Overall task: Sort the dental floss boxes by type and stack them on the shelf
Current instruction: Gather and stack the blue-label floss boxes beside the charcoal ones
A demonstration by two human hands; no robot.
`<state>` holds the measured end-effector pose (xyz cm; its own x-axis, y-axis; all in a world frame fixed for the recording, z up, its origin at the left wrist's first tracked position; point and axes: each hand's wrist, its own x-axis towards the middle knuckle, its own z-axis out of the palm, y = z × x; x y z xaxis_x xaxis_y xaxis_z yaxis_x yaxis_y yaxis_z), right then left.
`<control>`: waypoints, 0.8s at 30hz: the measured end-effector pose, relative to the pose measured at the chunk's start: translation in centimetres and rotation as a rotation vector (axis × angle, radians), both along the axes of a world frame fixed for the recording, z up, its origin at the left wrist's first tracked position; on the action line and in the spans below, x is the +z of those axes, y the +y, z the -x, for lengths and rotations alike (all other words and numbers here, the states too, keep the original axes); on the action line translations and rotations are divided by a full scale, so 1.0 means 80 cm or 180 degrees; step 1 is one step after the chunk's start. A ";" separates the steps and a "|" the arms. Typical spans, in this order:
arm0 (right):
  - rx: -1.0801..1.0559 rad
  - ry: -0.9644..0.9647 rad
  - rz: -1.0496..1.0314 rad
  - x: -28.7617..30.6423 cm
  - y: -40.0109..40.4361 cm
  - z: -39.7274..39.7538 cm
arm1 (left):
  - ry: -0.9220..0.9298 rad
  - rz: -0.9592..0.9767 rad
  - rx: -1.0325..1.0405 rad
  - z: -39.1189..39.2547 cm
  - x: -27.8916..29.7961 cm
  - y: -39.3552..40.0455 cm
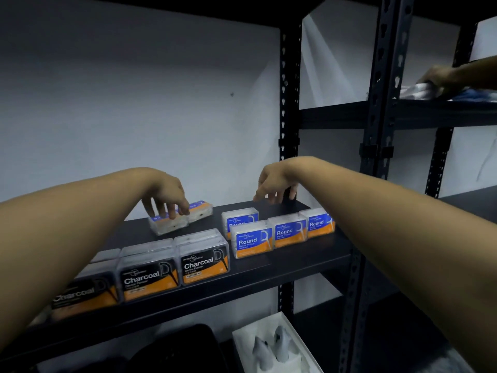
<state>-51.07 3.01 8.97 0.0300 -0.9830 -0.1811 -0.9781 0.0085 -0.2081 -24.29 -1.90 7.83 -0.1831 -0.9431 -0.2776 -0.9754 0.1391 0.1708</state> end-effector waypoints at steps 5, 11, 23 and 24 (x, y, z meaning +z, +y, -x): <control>0.0147 0.0078 -0.0010 0.015 -0.013 -0.049 | -0.0144 -0.0194 0.0370 -0.051 -0.010 -0.016; 0.0271 0.0210 -0.0023 0.021 -0.037 -0.094 | -0.0101 -0.0143 0.0451 -0.082 -0.015 -0.024; 0.0809 0.0451 0.0382 0.003 -0.105 -0.165 | 0.0481 0.0476 0.0343 -0.106 -0.019 -0.048; 0.0872 0.0524 0.0470 0.000 -0.111 -0.172 | 0.0461 0.0470 0.0331 -0.104 -0.022 -0.051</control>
